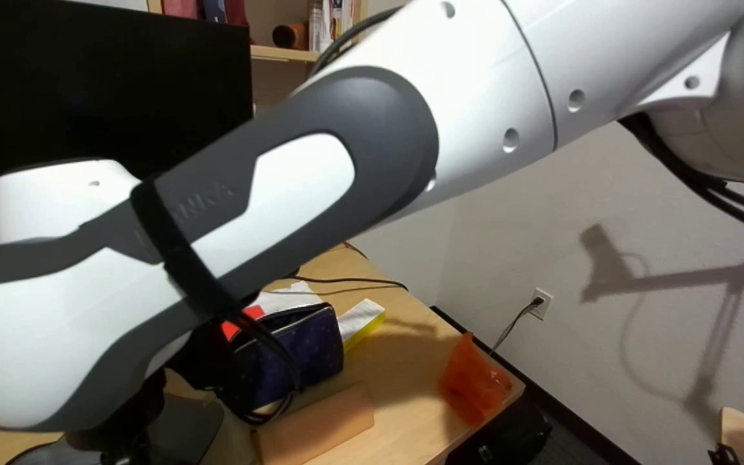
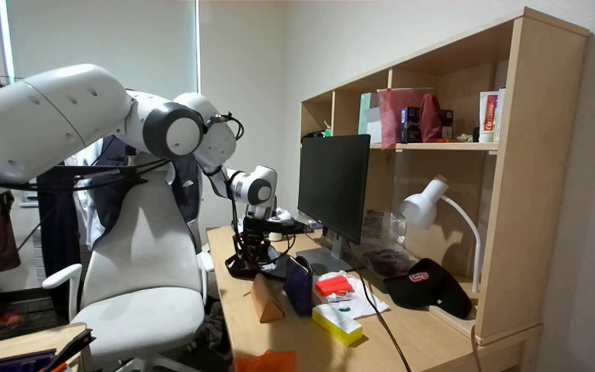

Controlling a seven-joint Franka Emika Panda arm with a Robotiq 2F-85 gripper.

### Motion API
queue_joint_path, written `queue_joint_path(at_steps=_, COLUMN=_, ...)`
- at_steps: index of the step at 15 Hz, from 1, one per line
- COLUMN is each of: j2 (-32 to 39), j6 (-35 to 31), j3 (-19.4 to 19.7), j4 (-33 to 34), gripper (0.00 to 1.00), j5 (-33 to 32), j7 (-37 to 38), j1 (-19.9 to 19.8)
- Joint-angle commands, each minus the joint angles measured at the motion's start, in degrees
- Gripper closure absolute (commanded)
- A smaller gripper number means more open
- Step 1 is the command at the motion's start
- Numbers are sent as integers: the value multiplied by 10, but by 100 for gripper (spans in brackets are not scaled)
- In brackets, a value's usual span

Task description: Remove the cloth from the cap and put it in the pencil case

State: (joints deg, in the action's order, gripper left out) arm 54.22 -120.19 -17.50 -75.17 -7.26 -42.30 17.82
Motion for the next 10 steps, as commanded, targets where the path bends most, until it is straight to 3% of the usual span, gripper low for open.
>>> queue_joint_path(at_steps=1, j2=13, j6=-1, j3=5, j4=21, gripper=87, j5=-7, j7=-4, j1=8)
queue_joint_path(at_steps=5, j2=12, j6=3, j3=6, j4=22, gripper=96, j5=-6, j7=-3, j1=11)
queue_joint_path(at_steps=10, j2=3, j6=6, j3=6, j4=19, gripper=92, j5=-7, j7=0, j1=16)
